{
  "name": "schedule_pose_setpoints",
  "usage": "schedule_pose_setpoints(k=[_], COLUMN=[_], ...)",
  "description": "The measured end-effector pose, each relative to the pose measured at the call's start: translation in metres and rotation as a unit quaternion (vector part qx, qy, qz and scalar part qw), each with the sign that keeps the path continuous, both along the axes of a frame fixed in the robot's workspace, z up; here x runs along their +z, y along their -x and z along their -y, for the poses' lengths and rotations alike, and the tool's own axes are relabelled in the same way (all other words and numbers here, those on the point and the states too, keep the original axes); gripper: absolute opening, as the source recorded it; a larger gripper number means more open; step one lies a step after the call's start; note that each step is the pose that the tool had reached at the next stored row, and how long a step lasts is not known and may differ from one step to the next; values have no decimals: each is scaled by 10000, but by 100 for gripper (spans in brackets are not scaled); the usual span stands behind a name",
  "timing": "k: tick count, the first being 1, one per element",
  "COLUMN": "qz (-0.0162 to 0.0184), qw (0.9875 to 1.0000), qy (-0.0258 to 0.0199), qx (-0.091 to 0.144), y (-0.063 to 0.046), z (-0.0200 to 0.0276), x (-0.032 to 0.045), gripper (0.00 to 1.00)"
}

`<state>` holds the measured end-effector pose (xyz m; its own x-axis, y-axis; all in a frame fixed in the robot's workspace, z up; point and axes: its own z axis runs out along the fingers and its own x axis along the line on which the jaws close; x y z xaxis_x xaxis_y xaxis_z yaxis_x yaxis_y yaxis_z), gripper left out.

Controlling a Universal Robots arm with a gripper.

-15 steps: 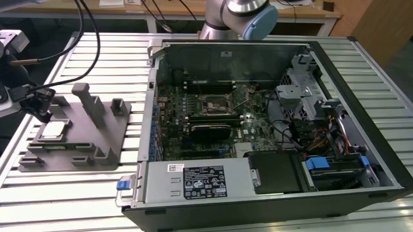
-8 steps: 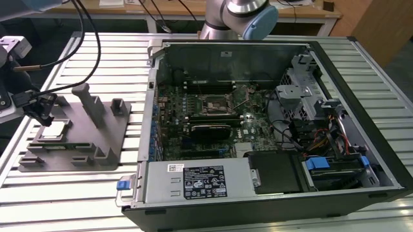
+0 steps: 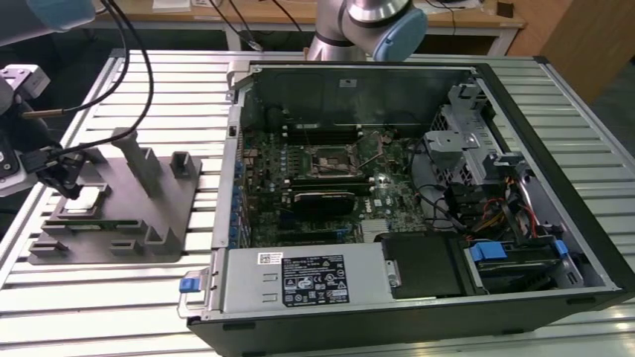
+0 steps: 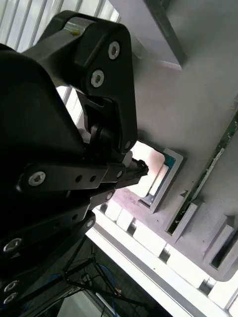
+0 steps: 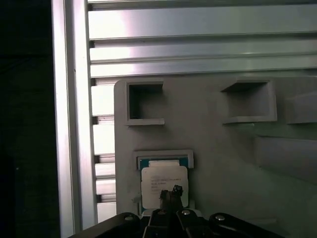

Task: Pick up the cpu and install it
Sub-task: 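Pick up the cpu and move it towards the insertion slot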

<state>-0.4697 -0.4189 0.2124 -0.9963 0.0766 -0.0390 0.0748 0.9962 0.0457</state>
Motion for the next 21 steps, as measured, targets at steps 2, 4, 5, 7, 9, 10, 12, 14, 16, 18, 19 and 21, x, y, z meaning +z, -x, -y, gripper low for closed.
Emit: schedule_pose_setpoints(k=[2, 4, 5, 7, 9, 10, 12, 14, 16, 18, 19, 21], qz=[-1, -1, -1, 0, -1, -1, -2, -1, -1, -1, -1, -1], qw=[10000, 10000, 10000, 10000, 10000, 10000, 10000, 10000, 10000, 10000, 10000, 10000], qy=[1, 0, 0, 0, 1, 1, 1, 1, 1, 1, 1, 0], qx=[0, 0, -1, -1, -1, -1, 0, -1, 0, 0, 0, 0], y=[3, 3, 3, 3, 4, 4, 4, 4, 4, 3, 3, 3], z=[0, 0, 0, 0, -1, 0, -1, -1, -1, -1, -1, -1], x=[-35, -73, -91, -125, -138, -138, -139, -141, -142, -143, -143, -144], gripper=[11, 11, 11, 11, 11, 11, 11, 11, 11, 17, 23, 29])
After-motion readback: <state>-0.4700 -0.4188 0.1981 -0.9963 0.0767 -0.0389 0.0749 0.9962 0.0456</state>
